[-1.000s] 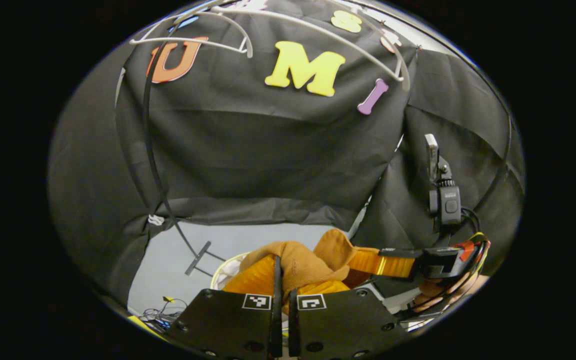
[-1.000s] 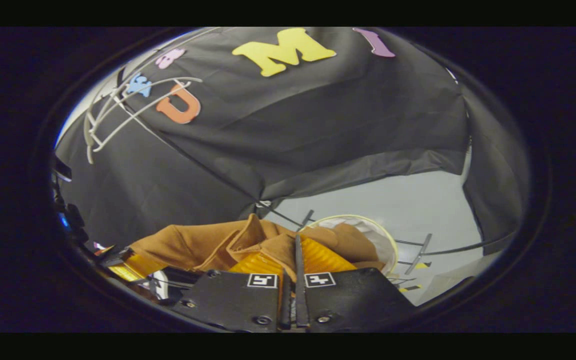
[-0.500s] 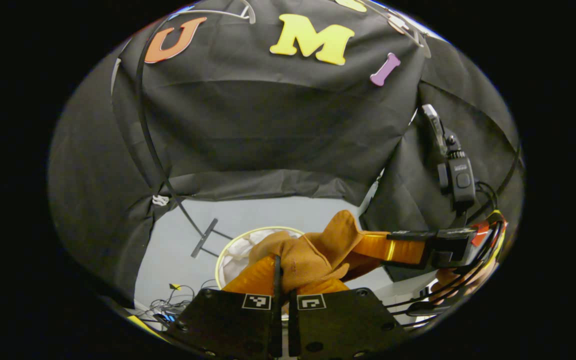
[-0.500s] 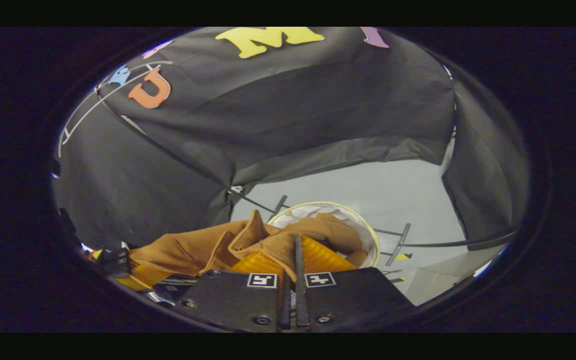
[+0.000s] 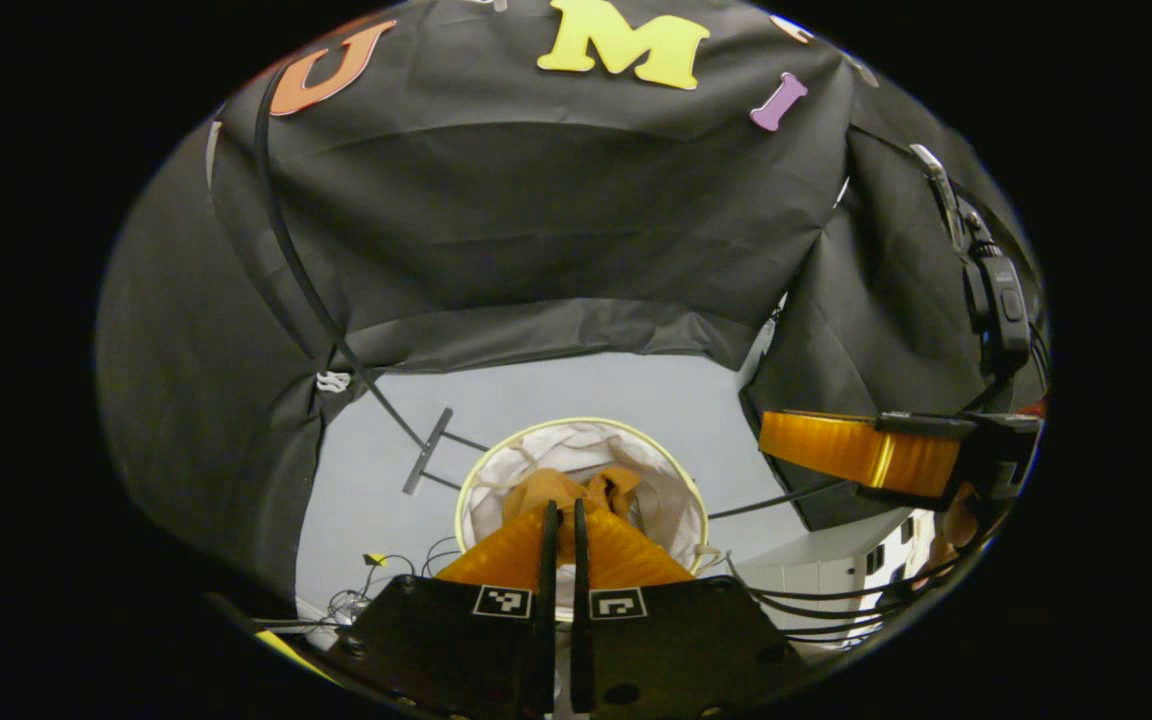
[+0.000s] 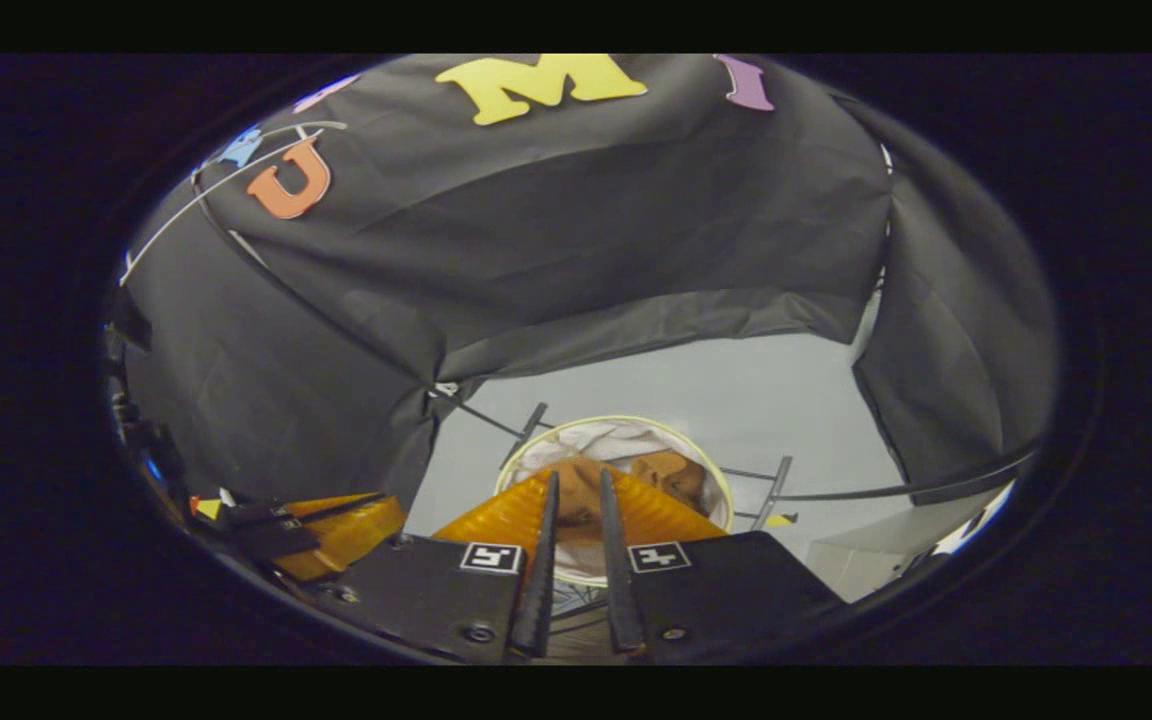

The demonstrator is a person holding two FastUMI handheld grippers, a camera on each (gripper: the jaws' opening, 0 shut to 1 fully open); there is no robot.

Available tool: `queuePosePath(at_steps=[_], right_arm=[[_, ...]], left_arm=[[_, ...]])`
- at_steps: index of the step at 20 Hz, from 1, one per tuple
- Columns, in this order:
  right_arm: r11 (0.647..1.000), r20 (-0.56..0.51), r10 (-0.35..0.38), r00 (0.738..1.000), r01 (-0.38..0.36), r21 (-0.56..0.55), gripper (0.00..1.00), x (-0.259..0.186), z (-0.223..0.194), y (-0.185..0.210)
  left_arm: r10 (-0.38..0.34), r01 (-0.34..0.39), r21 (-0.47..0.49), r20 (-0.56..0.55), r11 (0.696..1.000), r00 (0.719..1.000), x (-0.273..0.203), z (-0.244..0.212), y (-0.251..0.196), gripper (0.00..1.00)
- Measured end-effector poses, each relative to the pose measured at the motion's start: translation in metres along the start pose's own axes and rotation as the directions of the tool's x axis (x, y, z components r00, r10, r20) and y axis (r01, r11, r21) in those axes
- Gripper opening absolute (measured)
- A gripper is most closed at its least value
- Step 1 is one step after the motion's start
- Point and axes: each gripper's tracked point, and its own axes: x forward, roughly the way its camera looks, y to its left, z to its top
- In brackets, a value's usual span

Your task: Grasp the clothes on the hanger with both hands and then place them into the laundry hamper below.

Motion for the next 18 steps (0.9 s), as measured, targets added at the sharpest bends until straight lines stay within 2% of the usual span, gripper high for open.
queuePosePath(at_steps=[1, 2, 3, 4, 5, 6, 7, 8, 10, 12, 16, 18], right_arm=[[1.0, 0.009, -0.015, 1.0, 0.015, 0.013, 0.29, -0.003, -0.001, -0.003], [0.999, 0.016, -0.029, 0.999, 0.029, 0.028, 0.3, -0.006, -0.001, -0.006], [0.998, 0.019, -0.046, 0.999, 0.045, 0.043, 0.31, -0.009, -0.004, -0.01], [0.997, 0.02, -0.05, 0.999, 0.049, 0.051, 0.33, -0.012, -0.006, -0.011], [0.997, 0.019, -0.054, 0.998, 0.053, 0.055, 0.39, -0.015, -0.009, -0.014], [0.996, 0.018, -0.067, 0.998, 0.066, 0.052, 0.46, -0.018, -0.011, -0.018], [0.996, 0.023, -0.082, 0.996, 0.081, 0.047, 0.52, -0.019, -0.015, -0.024], [0.994, 0.032, -0.1, 0.994, 0.099, 0.044, 0.59, -0.023, -0.015, -0.029], [0.992, 0.067, -0.126, 0.99, 0.124, 0.035, 0.68, -0.034, -0.009, -0.034], [0.989, 0.116, -0.146, 0.982, 0.145, 0.021, 0.75, -0.053, 0.0, -0.039], [0.989, 0.264, -0.13, 0.956, 0.143, -0.028, 0.75, -0.108, 0.026, -0.04], [0.991, 0.355, -0.098, 0.93, 0.122, -0.046, 0.74, -0.147, 0.037, -0.043]], left_arm=[[-0.016, 0.016, -0.001, -0.004, 1.0, 1.0, 0.001, 0.001, -0.002, 0.08], [-0.032, 0.032, -0.003, -0.008, 0.999, 0.999, 0.002, -0.001, -0.003, 0.19], [-0.043, 0.043, -0.005, -0.015, 0.999, 0.999, 0.003, -0.002, -0.004, 0.23], [-0.049, 0.049, -0.005, -0.019, 0.999, 0.999, 0.003, -0.001, -0.002, 0.35], [-0.06, 0.06, -0.003, -0.017, 0.998, 0.998, 0.005, 0.0, -0.003, 0.39], [-0.072, 0.072, 0.0, -0.011, 0.997, 0.997, 0.008, 0.0, -0.003, 0.57], [-0.071, 0.071, -0.001, -0.01, 0.997, 0.997, 0.009, -0.001, -0.002, 0.47], [-0.081, 0.081, -0.008, -0.009, 0.997, 0.997, 0.007, -0.003, -0.002, 0.58], [-0.071, 0.071, -0.03, 0.002, 0.997, 0.997, 0.004, -0.002, 0.002, 0.68], [-0.05, 0.051, -0.045, 0.026, 0.998, 0.998, -0.007, 0.002, 0.007, 0.84], [0.021, -0.014, -0.054, 0.132, 0.998, 0.991, -0.048, 0.02, 0.016, 0.96], [0.061, -0.051, -0.053, 0.219, 0.997, 0.974, -0.079, 0.031, 0.014, 0.96]])
